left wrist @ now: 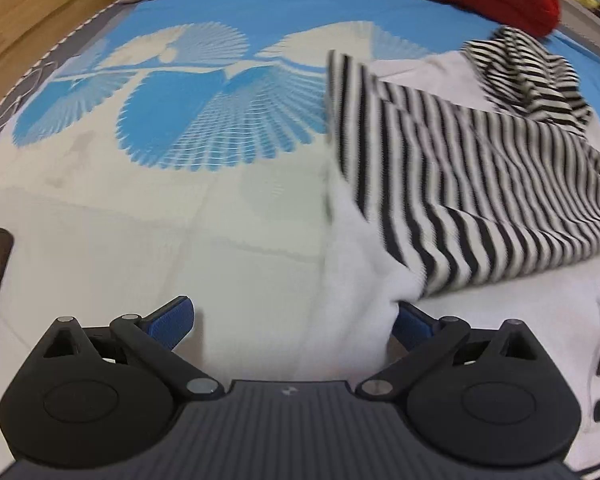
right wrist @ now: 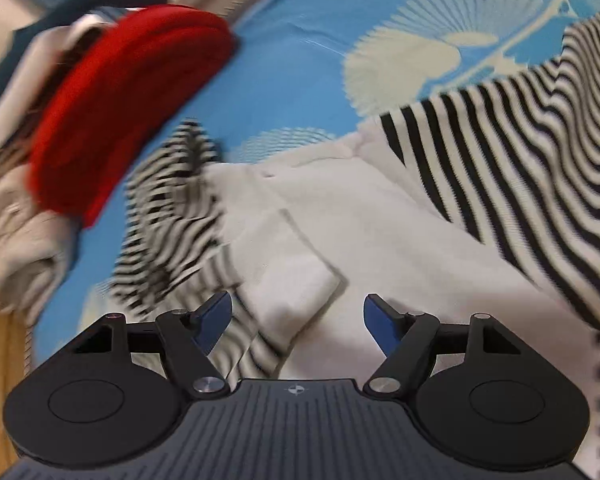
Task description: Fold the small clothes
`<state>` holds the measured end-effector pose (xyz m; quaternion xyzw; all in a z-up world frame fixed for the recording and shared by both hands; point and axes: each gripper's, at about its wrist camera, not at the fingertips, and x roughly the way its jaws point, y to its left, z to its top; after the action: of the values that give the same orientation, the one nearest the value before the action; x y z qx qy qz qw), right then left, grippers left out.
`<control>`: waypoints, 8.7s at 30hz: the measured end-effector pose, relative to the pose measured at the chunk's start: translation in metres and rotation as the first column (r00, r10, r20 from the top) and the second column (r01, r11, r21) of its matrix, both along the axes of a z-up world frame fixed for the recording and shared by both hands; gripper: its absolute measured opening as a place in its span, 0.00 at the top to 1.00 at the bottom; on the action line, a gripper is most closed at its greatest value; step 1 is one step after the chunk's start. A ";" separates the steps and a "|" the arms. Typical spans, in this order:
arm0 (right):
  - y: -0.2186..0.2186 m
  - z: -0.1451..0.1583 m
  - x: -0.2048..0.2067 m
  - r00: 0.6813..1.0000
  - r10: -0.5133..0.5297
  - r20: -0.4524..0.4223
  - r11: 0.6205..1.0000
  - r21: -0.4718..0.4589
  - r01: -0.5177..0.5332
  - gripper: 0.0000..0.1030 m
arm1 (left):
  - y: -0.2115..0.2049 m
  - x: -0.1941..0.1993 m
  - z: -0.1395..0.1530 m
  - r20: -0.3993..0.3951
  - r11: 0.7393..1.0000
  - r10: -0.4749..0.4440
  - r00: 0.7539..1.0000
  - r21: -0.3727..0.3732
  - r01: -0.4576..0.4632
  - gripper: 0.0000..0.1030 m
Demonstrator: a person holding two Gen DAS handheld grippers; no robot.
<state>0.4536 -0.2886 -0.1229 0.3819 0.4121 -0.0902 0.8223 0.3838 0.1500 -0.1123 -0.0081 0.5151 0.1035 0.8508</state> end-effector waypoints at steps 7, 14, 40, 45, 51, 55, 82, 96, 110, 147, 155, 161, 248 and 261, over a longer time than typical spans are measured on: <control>0.018 0.028 -0.004 0.995 0.077 0.071 0.990 -0.123 -0.067 0.96 | 0.014 0.006 -0.003 -0.010 0.998 0.052 0.999 -0.021 -0.052 0.00; 0.001 0.021 -0.052 0.992 0.105 0.073 0.983 -0.160 -0.093 0.96 | 0.024 0.005 0.001 -0.005 0.995 0.098 0.995 -0.023 -0.099 0.00; 0.031 0.056 -0.136 0.964 0.266 -0.016 0.885 -0.392 -0.251 0.47 | 0.011 0.003 0.020 0.079 0.995 0.081 0.994 0.059 -0.086 0.00; 0.010 0.093 -0.249 0.969 0.176 0.174 0.905 -0.415 -0.090 0.29 | 0.000 -0.020 0.047 0.146 0.998 0.067 0.987 -0.015 -0.065 0.00; -0.003 0.091 -0.308 0.956 0.097 0.277 0.863 -0.502 0.058 0.25 | -0.036 -0.085 0.078 0.270 0.996 -0.030 0.963 -0.078 0.053 0.00; -0.010 0.090 -0.301 0.958 0.089 0.271 0.872 -0.486 0.056 0.25 | -0.061 -0.088 0.072 0.243 0.996 -0.087 0.966 0.005 0.089 0.00; -0.088 0.092 -0.266 0.971 -0.098 0.219 0.879 -0.438 0.188 0.67 | -0.079 -0.066 0.053 0.191 0.991 -0.136 0.972 0.014 0.136 0.00; -0.157 0.019 -0.145 0.994 -0.074 0.081 0.952 -0.291 0.095 0.61 | -0.093 -0.053 0.033 0.135 0.988 -0.151 0.979 0.056 0.145 0.00; -0.164 0.024 -0.147 1.000 -0.017 0.005 0.931 -0.364 0.018 1.00 | -0.084 -0.043 0.024 0.091 0.993 -0.116 0.989 0.008 0.116 0.00; -0.181 0.009 -0.188 0.989 -0.140 -0.056 0.947 -0.298 0.117 0.97 | -0.077 -0.042 0.026 0.082 0.995 -0.091 0.992 -0.043 0.095 0.00; -0.291 0.014 -0.219 0.835 -0.537 0.118 0.824 -0.135 0.550 0.54 | -0.075 -0.033 0.013 0.046 0.996 -0.079 0.996 -0.038 0.081 0.00; -0.334 -0.011 -0.190 0.783 -0.602 0.153 0.794 0.010 0.608 0.50 | -0.077 -0.027 0.006 0.045 0.997 -0.077 0.996 0.023 0.076 0.00; 0.014 0.037 -0.196 0.956 0.291 -0.022 0.816 -0.516 -0.260 0.49 | -0.075 -0.026 0.030 0.157 0.988 -0.090 0.983 0.138 0.068 0.00; 0.006 0.034 -0.196 0.960 0.278 -0.031 0.832 -0.493 -0.256 0.48 | -0.079 -0.027 0.028 0.148 0.988 -0.096 0.984 0.136 0.076 0.00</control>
<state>0.2579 -0.2822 -0.0892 0.1006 0.4074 -0.0684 0.9051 0.3571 0.0715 -0.0838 0.0618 0.4398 0.0991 0.8905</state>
